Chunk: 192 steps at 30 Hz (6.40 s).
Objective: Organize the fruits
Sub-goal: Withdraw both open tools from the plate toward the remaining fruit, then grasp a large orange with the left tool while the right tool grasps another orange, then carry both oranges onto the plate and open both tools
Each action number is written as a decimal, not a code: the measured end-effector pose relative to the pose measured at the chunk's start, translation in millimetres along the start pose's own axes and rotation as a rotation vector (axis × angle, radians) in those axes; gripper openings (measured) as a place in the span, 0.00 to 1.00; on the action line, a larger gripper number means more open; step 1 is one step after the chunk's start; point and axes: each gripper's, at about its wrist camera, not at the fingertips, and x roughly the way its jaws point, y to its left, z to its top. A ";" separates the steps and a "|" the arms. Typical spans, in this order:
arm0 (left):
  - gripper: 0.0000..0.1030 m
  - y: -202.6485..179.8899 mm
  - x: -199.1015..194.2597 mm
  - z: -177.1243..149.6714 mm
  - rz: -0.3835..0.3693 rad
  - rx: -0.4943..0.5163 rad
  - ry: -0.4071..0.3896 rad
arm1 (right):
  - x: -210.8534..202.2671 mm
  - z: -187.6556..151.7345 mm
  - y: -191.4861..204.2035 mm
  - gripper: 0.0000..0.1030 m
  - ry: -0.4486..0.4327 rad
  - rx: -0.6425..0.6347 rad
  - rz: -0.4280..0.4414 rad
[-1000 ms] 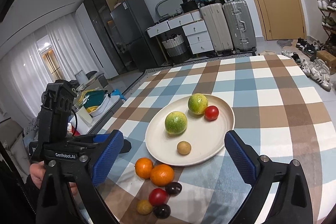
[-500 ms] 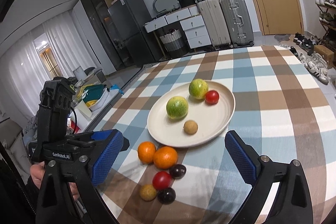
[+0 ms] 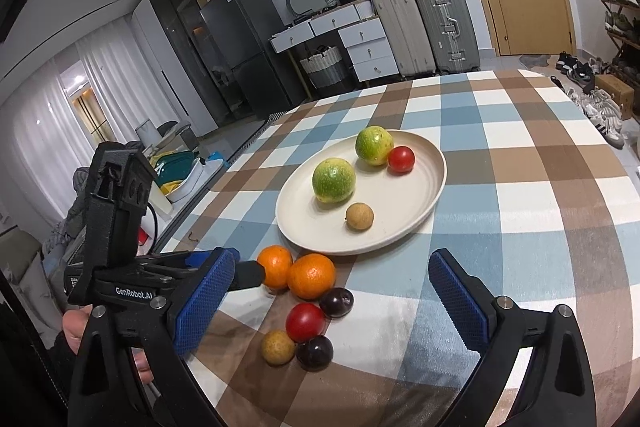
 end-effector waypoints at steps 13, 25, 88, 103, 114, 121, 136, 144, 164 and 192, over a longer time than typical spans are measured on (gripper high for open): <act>0.72 9.0 12.2 3.9 -0.170 -0.018 0.010 | -1.5 -1.2 -2.2 0.97 0.004 0.004 -0.002; 0.34 28.8 27.4 8.0 -0.222 -0.057 0.018 | -1.5 -3.9 -2.8 0.97 0.014 -0.001 -0.005; 0.34 56.6 -34.3 -13.9 -0.252 -0.076 -0.075 | 82.4 -15.5 15.9 0.43 0.241 -0.057 0.008; 0.34 36.2 -46.9 -9.2 -0.180 -0.021 -0.118 | 67.5 -14.1 9.5 0.39 0.200 -0.016 0.046; 0.34 16.3 -48.3 0.4 -0.167 0.014 -0.108 | 50.0 -7.7 3.0 0.39 0.141 0.016 0.095; 0.34 2.5 -47.0 8.5 -0.161 0.043 -0.102 | 41.7 -2.1 -4.7 0.39 0.102 0.056 0.150; 0.34 -17.7 -36.9 28.1 -0.198 0.063 -0.077 | 28.9 7.2 -25.7 0.39 0.046 0.139 0.242; 0.34 -21.8 -22.4 48.8 -0.207 0.043 -0.077 | 31.2 19.8 -30.8 0.40 0.028 0.132 0.236; 0.34 -25.9 44.7 124.7 -0.212 -0.001 -0.014 | 71.7 70.3 -70.0 0.40 0.056 0.112 0.155; 0.39 -25.7 88.4 146.1 -0.163 -0.007 0.058 | 98.4 82.4 -99.1 0.48 0.072 0.127 0.129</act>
